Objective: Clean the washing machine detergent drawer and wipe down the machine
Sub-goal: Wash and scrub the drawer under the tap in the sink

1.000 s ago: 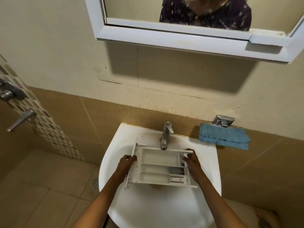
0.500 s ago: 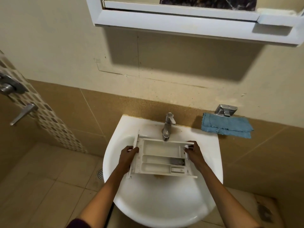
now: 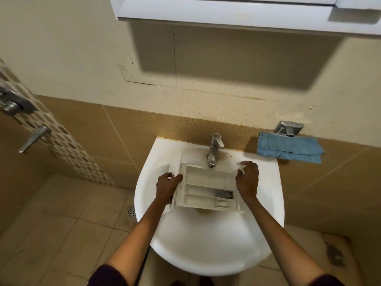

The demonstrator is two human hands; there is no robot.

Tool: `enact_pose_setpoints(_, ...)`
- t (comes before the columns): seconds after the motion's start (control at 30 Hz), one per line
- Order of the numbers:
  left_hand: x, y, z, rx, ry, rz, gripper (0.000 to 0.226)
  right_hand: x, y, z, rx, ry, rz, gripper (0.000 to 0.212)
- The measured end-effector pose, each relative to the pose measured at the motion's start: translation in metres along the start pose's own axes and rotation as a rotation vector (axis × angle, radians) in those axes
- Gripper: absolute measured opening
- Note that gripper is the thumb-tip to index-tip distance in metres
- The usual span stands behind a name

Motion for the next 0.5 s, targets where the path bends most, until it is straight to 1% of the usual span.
enact_pose_setpoints(0.03, 0.002, 0.001, 0.000, 0.002, -0.012, -0.006, 0.073, 0.005, 0.002, 0.006, -0.009, -0.054, 0.047, 0.023)
enact_pose_setpoints(0.07, 0.003, 0.000, 0.000, 0.003, -0.020, -0.005, 0.071, 0.011, 0.003, 0.012, 0.055, -0.148, 0.137, 0.022)
enact_pose_setpoints(0.1, 0.004, -0.001, 0.001, -0.003, -0.023, -0.002, 0.069, 0.018, 0.004, 0.016, 0.191, -0.305, 0.230, 0.024)
enact_pose_setpoints(0.17, 0.006, -0.003, 0.004, -0.019, -0.002, 0.007, 0.064, 0.029, 0.006, 0.027, 0.523, -0.683, 0.368, 0.025)
enact_pose_setpoints(0.23, 0.006, -0.002, 0.008, -0.027, 0.021, 0.011, 0.053, 0.035, 0.008, 0.038, 0.735, -0.974, 0.445, 0.023)
enact_pose_setpoints(0.27, 0.006, -0.002, 0.010, -0.032, 0.033, 0.020, 0.043, 0.036, 0.008, 0.042, 0.805, -1.063, 0.464, 0.024)
enact_pose_setpoints(0.33, 0.006, -0.002, 0.016, -0.055, 0.076, 0.043, 0.021, 0.036, 0.007, 0.046, 0.902, -1.151, 0.473, 0.022)
enact_pose_setpoints(0.37, 0.005, -0.004, 0.020, -0.075, 0.103, 0.043, 0.016, 0.037, 0.006, 0.047, 0.928, -1.168, 0.471, 0.024)
enact_pose_setpoints(0.43, 0.005, -0.009, 0.031, -0.115, 0.152, 0.044, 0.017, 0.041, 0.004, 0.045, 0.952, -1.160, 0.478, 0.034)
enact_pose_setpoints(0.5, 0.004, -0.010, 0.036, -0.128, 0.165, 0.047, 0.017, 0.046, 0.002, 0.046, 0.963, -1.131, 0.517, 0.033)
Point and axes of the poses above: each hand's wrist, its own y-axis away from the middle knuckle, its own x-axis out of the palm, z = x × y, the point moved 2 cm from there along -y, towards the middle knuckle
